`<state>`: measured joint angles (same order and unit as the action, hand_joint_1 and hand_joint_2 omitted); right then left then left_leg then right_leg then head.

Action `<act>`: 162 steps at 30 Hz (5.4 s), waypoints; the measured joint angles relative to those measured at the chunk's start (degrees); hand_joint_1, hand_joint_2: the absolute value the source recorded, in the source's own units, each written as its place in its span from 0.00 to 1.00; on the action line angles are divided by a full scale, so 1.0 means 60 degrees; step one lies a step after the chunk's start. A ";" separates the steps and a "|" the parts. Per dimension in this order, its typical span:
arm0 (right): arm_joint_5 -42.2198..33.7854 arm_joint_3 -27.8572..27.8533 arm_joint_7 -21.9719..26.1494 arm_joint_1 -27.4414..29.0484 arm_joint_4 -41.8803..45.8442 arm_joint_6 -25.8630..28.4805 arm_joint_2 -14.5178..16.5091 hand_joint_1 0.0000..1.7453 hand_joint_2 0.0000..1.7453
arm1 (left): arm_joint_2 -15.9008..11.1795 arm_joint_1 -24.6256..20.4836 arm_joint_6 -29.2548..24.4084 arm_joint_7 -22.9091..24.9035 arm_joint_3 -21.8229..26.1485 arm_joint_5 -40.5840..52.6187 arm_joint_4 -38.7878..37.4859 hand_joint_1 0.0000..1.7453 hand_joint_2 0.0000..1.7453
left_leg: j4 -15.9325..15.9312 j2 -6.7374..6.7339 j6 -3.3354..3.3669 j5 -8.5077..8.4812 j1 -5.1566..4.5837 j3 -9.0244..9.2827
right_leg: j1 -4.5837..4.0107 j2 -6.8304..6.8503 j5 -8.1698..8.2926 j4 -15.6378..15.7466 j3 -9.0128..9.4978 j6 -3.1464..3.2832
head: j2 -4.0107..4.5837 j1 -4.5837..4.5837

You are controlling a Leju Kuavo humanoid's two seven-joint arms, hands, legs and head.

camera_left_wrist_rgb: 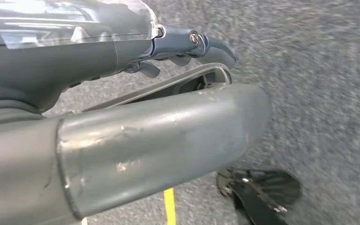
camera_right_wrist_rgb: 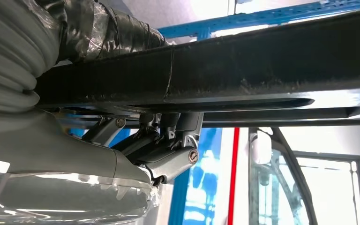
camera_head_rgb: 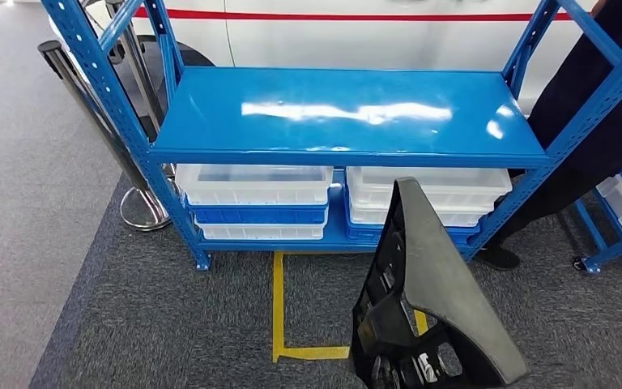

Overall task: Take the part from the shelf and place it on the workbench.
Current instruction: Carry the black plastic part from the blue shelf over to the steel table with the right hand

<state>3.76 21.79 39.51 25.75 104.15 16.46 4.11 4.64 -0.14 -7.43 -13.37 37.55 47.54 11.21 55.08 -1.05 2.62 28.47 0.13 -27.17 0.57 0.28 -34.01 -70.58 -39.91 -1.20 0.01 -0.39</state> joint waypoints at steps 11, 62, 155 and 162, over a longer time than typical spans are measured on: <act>-0.0039 -0.0044 -0.0005 0.0032 0.0018 -0.0076 0.0011 1.00 1.00 | 0.0016 0.0012 0.0034 0.0014 0.0019 0.0003 0.0000 0.00 0.00 | 0.0593 0.0040 -0.0385 -0.0501 -0.0033 -0.1118 | -0.0047 0.0028 0.0649 0.2219 0.2033 0.0407 | 0.0002 0.0004; -0.1565 -0.2717 -0.0015 0.0435 0.0175 -0.0667 0.2035 1.00 1.00 | 0.0112 0.0147 0.0361 -0.0048 0.0748 -0.0014 0.0007 0.00 0.00 | 0.0136 0.0059 -0.0125 0.0023 0.0101 -0.0183 | -0.0019 -0.0126 0.0102 -0.0259 -0.0096 0.0033 | -0.0001 -0.0015; 1.0432 -0.5939 -0.3394 -0.0673 0.0598 0.3916 0.1528 1.00 1.00 | -0.0076 -0.0007 0.0919 -0.0027 0.1417 0.1847 0.0015 0.00 0.00 | 0.0346 -0.0067 -0.0104 0.0000 0.0099 -0.0480 | 0.0027 -0.0115 -0.0072 -0.0501 -0.0151 0.0011 | 0.0002 -0.0039; 1.1129 -0.6432 -0.3425 -0.0684 0.0963 0.3916 0.1556 1.00 1.00 | -0.0080 -0.0035 0.0965 -0.0017 0.1432 0.2006 0.0015 0.00 0.00 | 0.0367 -0.0849 -0.0327 0.0202 0.0007 -0.0251 | -0.0039 0.0745 0.1005 0.1894 0.1159 0.0112 | 0.0002 -0.0035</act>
<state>70.53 -16.81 18.96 21.65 109.92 39.95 13.44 4.16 -0.35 -1.64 -13.47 46.14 59.58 11.30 57.28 -6.15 0.66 29.68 0.17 -28.68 0.33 4.75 -27.98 -59.21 -32.96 -0.53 0.02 -0.60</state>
